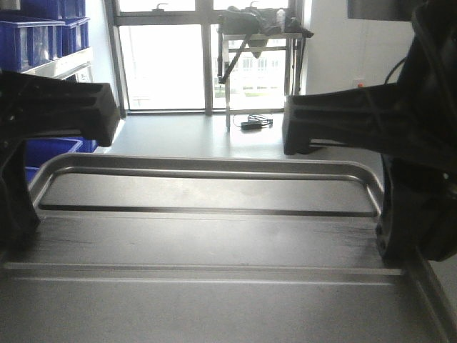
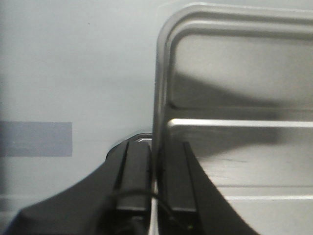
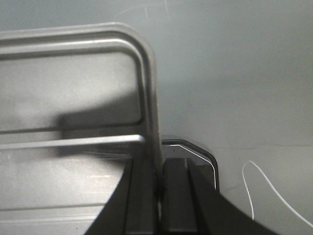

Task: Grab silver tray and place in blue box
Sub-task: 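Hold the tray level in both grippers while the base turns away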

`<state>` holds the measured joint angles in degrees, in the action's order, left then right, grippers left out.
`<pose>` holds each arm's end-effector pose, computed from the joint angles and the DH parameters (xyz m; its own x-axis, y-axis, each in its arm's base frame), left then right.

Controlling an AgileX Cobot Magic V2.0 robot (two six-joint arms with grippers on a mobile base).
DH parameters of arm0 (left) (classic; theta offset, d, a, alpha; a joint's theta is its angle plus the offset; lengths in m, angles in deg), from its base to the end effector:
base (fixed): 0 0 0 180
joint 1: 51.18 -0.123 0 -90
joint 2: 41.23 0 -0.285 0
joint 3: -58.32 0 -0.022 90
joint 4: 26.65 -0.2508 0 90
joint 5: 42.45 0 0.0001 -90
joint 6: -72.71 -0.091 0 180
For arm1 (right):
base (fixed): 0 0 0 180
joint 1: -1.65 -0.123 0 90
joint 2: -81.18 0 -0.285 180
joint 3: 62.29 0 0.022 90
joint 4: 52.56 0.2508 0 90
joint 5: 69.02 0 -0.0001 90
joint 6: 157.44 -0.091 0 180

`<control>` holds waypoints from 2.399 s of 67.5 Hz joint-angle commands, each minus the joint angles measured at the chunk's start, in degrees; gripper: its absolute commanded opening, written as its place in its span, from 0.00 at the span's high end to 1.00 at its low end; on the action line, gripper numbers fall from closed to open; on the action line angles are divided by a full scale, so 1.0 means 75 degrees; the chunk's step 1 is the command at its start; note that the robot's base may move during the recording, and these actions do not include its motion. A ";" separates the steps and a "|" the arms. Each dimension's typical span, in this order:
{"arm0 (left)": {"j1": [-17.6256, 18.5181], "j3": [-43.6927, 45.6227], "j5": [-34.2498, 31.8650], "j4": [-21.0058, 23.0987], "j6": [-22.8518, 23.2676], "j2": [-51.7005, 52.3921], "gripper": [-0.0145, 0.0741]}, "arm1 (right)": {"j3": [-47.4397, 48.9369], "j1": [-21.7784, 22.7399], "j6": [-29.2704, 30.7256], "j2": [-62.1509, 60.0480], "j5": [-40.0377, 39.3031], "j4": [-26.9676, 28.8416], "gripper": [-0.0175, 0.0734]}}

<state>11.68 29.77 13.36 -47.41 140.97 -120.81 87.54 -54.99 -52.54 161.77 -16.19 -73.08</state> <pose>0.1242 -0.1838 0.2633 -0.9145 0.0416 -0.4025 0.0891 0.9910 -0.1000 0.1439 0.1722 0.2528 -0.9102 0.1644 -0.3802 0.1129 0.9816 0.1541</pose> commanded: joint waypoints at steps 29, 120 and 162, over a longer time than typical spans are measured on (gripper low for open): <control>0.0064 0.0200 -0.0091 -0.0126 0.0013 0.0215 0.84 | 0.0186 -0.0017 -0.0017 -0.0223 -0.0163 -0.0291 0.73; 0.0064 0.0200 -0.0091 -0.0126 0.0013 0.0215 0.84 | 0.0186 -0.0017 -0.0017 -0.0223 -0.0154 -0.0291 0.73; 0.0064 0.0200 -0.0091 -0.0126 0.0013 0.0215 0.84 | 0.0186 -0.0017 -0.0017 -0.0215 -0.0140 -0.0291 0.73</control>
<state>11.68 29.77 13.36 -47.41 140.97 -120.81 87.54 -54.99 -52.64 161.77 -16.19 -73.08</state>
